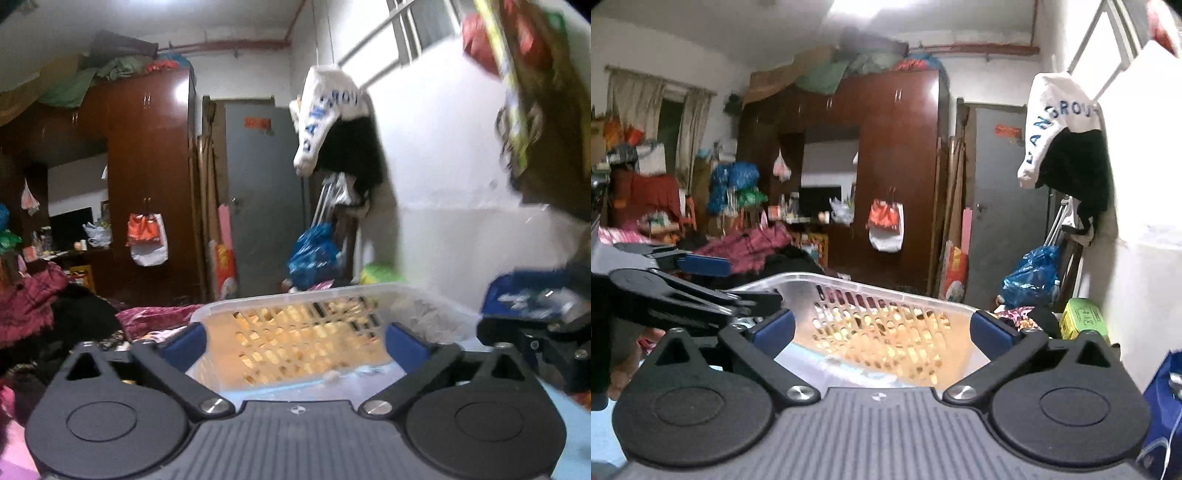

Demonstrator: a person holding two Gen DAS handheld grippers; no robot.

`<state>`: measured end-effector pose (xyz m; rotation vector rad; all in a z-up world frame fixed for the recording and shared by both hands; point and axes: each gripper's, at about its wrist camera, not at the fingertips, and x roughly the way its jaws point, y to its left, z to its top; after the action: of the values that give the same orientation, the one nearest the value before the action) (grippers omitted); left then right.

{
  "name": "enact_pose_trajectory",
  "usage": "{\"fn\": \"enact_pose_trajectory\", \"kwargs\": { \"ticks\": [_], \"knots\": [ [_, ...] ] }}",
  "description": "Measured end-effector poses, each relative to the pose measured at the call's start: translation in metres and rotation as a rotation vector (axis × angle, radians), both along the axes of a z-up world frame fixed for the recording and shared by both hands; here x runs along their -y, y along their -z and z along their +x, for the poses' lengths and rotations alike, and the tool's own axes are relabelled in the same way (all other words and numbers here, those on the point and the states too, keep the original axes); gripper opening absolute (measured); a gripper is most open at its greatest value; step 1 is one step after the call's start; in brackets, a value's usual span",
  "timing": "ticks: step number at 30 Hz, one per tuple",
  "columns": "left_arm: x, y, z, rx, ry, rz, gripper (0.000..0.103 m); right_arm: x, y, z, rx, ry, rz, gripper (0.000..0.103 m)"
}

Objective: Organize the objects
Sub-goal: 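Close both grippers on the purple tissue pack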

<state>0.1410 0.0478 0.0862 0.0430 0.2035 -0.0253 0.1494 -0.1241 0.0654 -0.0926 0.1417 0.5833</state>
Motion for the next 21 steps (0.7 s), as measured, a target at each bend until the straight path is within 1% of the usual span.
{"fn": "enact_pose_trajectory", "kwargs": {
  "ticks": [2, 5, 6, 9, 11, 13, 16, 18, 21],
  "knots": [
    [-0.002, 0.006, -0.020, 0.000, 0.031, -0.042, 0.103, 0.012, 0.008, -0.009, -0.030, 0.024, 0.023, 0.103],
    [0.002, 0.020, -0.039, -0.066, 0.042, -0.028, 0.103, 0.031, 0.027, -0.024, -0.061, 0.075, 0.076, 0.103],
    [0.002, 0.026, -0.045, -0.073, 0.036, -0.028, 0.103, 0.037, 0.034, -0.027, -0.078, 0.083, 0.090, 0.103],
    [0.002, 0.044, -0.064, -0.068, 0.047, -0.043, 0.103, 0.054, 0.053, -0.031, -0.158, 0.063, 0.171, 0.103],
    [-0.001, 0.057, -0.074, -0.088, 0.057, -0.070, 0.103, 0.062, 0.062, -0.030, -0.218, 0.053, 0.218, 0.103],
    [-0.005, 0.069, -0.080, -0.106, 0.065, -0.081, 0.103, 0.063, 0.071, -0.025, -0.259, 0.034, 0.211, 0.103],
    [-0.007, 0.080, -0.083, -0.120, 0.080, -0.058, 0.100, 0.059, 0.073, -0.016, -0.270, 0.030, 0.202, 0.103],
    [-0.005, 0.081, -0.082, -0.112, 0.098, -0.055, 0.099, 0.054, 0.068, -0.012, -0.260, 0.007, 0.201, 0.103],
    [-0.002, 0.079, -0.075, -0.111, 0.128, -0.056, 0.099, 0.043, 0.070, -0.016, -0.229, -0.015, 0.139, 0.103]
  ]
}}
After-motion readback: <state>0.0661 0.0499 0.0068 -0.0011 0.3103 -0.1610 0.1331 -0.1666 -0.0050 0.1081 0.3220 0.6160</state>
